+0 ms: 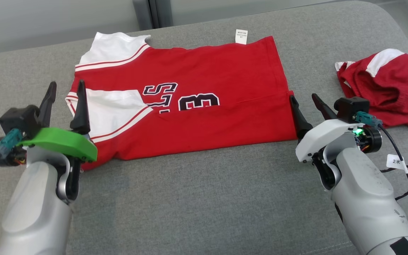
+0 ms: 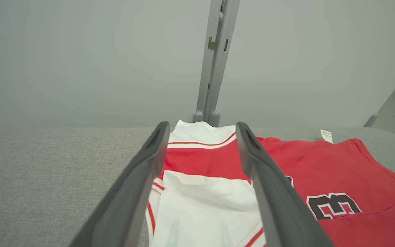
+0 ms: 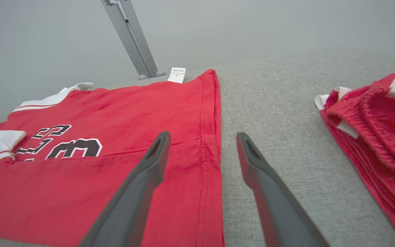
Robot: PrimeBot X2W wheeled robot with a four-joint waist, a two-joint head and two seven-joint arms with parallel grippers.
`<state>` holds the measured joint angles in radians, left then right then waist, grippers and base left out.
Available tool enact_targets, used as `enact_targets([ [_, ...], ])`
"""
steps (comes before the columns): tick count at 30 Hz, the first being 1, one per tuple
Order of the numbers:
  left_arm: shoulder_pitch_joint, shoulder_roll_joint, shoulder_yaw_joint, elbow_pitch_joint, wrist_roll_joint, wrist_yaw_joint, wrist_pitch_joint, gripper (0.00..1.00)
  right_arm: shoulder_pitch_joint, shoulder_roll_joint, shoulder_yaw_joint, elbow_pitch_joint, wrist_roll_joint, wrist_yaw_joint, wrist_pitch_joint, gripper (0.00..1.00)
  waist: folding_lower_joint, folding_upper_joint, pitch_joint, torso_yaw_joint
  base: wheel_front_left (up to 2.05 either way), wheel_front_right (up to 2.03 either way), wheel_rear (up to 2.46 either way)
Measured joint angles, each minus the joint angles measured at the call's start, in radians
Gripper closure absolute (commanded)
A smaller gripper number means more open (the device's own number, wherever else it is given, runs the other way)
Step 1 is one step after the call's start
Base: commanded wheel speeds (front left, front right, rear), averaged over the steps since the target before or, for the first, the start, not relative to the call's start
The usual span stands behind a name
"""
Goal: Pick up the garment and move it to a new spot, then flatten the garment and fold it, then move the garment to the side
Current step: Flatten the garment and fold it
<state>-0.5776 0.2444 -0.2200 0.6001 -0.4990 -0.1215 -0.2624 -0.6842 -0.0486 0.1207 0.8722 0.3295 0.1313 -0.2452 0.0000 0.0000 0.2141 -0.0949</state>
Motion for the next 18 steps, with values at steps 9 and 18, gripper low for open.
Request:
enact_targets([
  [9,0.195,-0.011,0.058,-0.088,0.005,0.000,0.003,0.00,0.121,0.000,-0.082,-0.125,-0.116,0.000,-0.016,0.00,0.0000,0.0000,-0.038,0.009,0.00,0.00,0.00],
  [18,0.307,-0.010,0.072,-0.076,-0.078,0.044,0.211,0.00,0.231,0.000,-0.080,-0.242,-0.180,0.000,0.008,0.00,0.0000,0.0000,-0.077,0.021,0.00,0.00,0.00],
])
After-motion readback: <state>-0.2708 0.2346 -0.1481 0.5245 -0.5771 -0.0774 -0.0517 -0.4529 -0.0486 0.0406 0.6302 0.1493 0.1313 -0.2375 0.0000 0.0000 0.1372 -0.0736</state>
